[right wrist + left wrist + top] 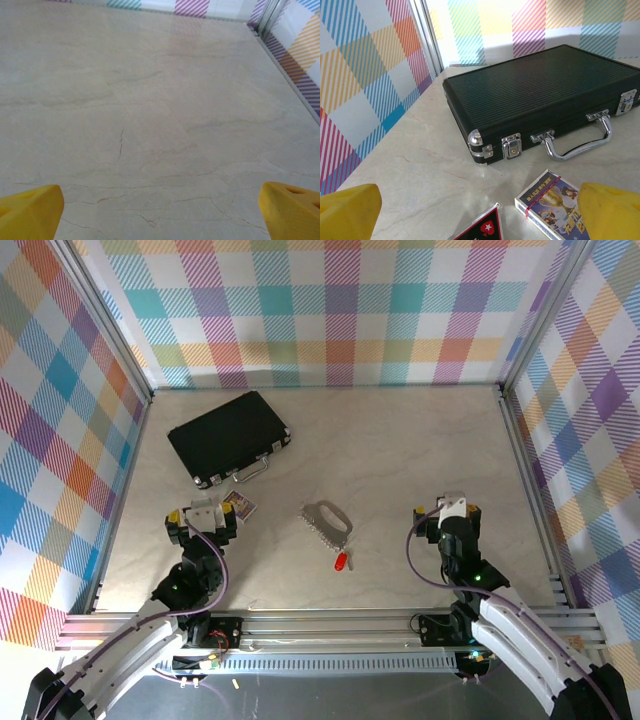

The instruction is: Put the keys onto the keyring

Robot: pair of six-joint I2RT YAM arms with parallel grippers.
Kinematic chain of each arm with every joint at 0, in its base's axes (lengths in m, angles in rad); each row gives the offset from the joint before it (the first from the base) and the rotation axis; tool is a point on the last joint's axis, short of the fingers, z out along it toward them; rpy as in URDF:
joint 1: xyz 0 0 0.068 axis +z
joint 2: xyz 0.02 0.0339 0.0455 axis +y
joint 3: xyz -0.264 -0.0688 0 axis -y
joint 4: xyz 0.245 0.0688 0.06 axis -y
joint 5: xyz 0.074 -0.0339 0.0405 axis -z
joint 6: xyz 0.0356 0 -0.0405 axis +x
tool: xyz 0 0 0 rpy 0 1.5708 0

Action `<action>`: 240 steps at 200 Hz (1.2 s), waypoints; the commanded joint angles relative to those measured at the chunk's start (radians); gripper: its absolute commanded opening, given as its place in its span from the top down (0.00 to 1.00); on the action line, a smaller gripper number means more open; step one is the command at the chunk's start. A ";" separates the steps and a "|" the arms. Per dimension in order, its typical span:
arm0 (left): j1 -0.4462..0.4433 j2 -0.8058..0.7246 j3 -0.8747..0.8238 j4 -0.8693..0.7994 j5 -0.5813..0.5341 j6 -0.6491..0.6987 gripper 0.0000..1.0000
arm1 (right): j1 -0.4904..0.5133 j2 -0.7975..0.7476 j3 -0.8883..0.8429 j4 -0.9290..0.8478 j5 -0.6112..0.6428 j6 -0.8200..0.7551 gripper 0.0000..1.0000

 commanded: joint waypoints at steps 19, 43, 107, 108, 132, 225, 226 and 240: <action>0.052 0.030 -0.021 0.086 0.060 -0.021 0.00 | -0.021 0.093 0.024 0.121 -0.061 -0.030 0.01; 0.085 0.073 -0.021 0.131 0.089 -0.026 0.00 | -0.057 0.161 0.021 0.221 -0.094 -0.047 0.01; 0.145 0.275 0.005 0.279 0.145 -0.036 0.00 | -0.135 0.345 0.048 0.394 -0.178 -0.044 0.01; 0.147 0.277 0.006 0.282 0.146 -0.037 0.00 | -0.137 0.347 0.048 0.398 -0.179 -0.044 0.01; 0.173 0.351 0.009 0.361 0.176 -0.041 0.00 | -0.178 0.413 0.049 0.495 -0.206 -0.045 0.01; 0.252 0.724 0.076 0.692 0.296 0.018 0.00 | -0.235 0.686 0.121 0.755 -0.270 -0.116 0.01; 0.253 0.729 0.076 0.696 0.297 0.020 0.00 | -0.236 0.687 0.121 0.758 -0.272 -0.116 0.01; 0.265 0.781 0.085 0.754 0.305 0.035 0.00 | -0.249 0.700 0.117 0.788 -0.302 -0.119 0.01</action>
